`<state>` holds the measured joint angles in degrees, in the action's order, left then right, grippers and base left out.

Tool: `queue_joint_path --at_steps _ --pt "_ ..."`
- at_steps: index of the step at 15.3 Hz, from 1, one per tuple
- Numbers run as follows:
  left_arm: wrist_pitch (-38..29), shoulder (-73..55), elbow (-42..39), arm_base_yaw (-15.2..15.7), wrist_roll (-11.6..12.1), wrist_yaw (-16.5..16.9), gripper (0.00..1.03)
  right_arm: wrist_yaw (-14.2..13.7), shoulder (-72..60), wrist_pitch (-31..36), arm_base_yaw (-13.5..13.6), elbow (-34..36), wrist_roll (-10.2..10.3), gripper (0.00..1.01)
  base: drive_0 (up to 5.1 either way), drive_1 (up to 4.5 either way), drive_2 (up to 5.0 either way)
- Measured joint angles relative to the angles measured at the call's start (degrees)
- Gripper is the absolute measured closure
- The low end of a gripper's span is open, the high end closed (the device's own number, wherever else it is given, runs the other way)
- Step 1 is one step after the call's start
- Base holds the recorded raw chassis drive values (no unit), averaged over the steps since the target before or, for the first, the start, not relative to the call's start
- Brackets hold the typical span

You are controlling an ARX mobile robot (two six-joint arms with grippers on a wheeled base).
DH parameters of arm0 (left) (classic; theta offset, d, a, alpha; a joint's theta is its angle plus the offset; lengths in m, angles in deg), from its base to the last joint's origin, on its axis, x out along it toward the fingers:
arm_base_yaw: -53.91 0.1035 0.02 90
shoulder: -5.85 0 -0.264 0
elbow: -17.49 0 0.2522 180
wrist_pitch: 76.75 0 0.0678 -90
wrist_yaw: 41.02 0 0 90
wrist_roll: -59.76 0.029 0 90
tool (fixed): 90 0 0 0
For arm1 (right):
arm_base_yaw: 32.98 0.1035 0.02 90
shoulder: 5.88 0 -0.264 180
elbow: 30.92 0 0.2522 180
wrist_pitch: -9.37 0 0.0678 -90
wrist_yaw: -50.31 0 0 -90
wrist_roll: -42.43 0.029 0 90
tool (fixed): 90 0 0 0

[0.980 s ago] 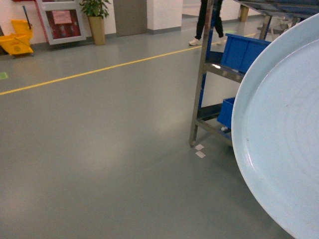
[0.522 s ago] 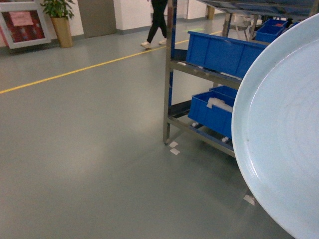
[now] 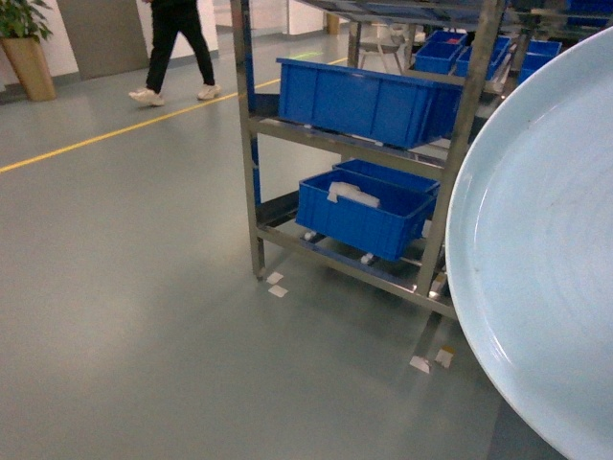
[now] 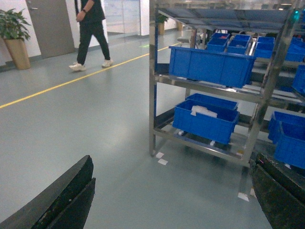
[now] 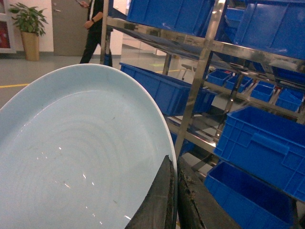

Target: Place blue tray on left shelf second layer neatly

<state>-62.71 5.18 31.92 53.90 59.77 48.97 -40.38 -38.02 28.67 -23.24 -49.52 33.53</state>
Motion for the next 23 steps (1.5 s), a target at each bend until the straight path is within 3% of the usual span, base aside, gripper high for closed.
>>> queue_joint_path --at_steps 23 --pt "0.0 0.0 0.0 -0.1 0.0 0.0 0.05 -0.1 0.0 0.0 0.0 0.0 0.0 0.99 -1.5 -1.47 -1.5"
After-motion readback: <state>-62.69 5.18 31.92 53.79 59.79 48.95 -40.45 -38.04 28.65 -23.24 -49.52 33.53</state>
